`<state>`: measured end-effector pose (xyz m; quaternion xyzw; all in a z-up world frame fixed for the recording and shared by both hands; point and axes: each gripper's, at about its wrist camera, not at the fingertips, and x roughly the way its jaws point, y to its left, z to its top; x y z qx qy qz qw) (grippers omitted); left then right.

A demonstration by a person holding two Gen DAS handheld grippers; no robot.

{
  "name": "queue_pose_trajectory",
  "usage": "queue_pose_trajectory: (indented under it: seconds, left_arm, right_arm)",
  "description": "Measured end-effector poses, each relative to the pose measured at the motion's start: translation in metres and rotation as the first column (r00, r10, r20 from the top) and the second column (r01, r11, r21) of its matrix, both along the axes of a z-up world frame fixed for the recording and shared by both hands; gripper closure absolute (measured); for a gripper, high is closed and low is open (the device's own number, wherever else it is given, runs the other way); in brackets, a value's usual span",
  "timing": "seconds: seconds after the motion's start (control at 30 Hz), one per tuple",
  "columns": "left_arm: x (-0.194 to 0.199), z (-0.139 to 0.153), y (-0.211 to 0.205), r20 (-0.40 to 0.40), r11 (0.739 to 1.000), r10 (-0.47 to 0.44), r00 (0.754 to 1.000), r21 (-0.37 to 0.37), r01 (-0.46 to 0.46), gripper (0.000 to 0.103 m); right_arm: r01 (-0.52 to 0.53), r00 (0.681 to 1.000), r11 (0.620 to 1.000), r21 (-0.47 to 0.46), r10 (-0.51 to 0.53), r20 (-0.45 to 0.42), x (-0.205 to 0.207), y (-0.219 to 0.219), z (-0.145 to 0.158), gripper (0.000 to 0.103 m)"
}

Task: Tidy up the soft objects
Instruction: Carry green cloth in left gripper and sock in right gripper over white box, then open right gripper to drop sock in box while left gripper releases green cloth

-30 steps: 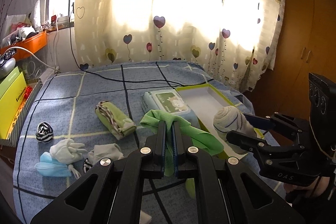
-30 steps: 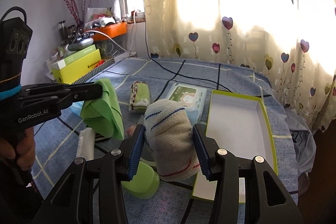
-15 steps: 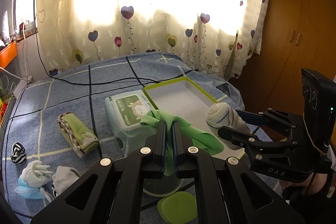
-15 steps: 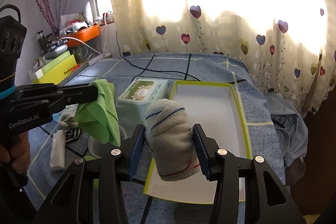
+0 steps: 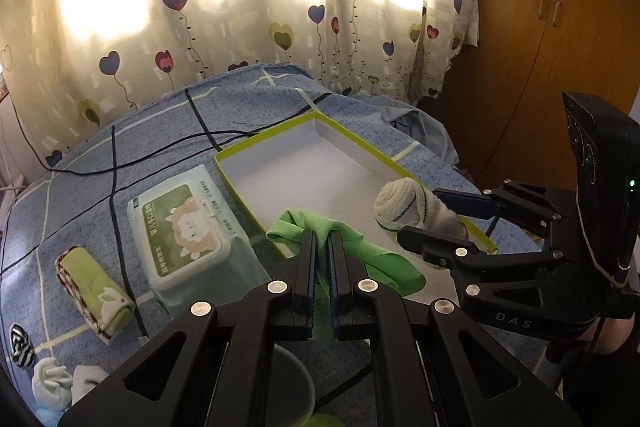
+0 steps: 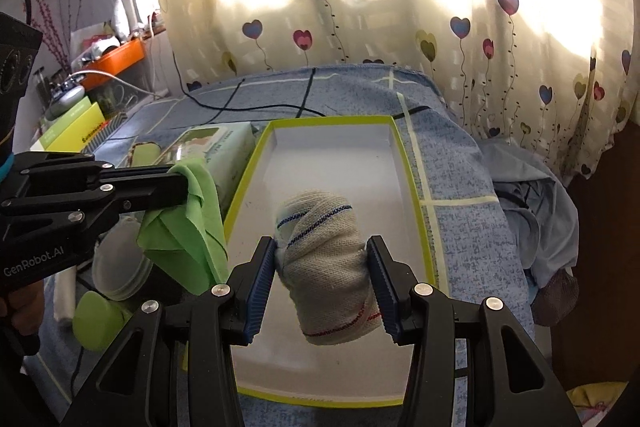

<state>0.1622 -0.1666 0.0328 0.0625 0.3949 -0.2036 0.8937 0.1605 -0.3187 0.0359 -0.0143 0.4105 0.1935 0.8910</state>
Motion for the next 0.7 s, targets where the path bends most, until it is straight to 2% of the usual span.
queue_pose_trajectory:
  seconds: [0.4, 0.5, 0.57, 0.7]
  left_arm:
    - [0.034, -0.023, -0.026, -0.09, 0.996, -0.056, 0.994, 0.062, 0.062, 0.097]
    - [0.037, -0.03, -0.026, -0.126, 0.996, -0.052, 0.991, 0.063, 0.06, 0.094]
    - [0.035, -0.031, -0.025, -0.124, 0.997, -0.042, 0.991, 0.066, 0.051, 0.094]
    - [0.031, -0.026, -0.022, -0.113, 0.998, -0.018, 0.993, 0.058, 0.025, 0.093]
  right_arm:
    - [0.017, 0.999, 1.0, -0.023, -0.018, -0.034, 0.017, -0.003, -0.015, 0.056]
    - [0.024, 0.999, 0.999, -0.023, -0.024, -0.034, 0.019, -0.005, -0.016, 0.052]
    - [0.031, 0.999, 0.999, -0.017, -0.031, -0.03, 0.018, -0.007, -0.014, 0.041]
    - [0.022, 1.0, 1.0, -0.01, -0.023, -0.018, 0.016, -0.007, -0.01, 0.039]
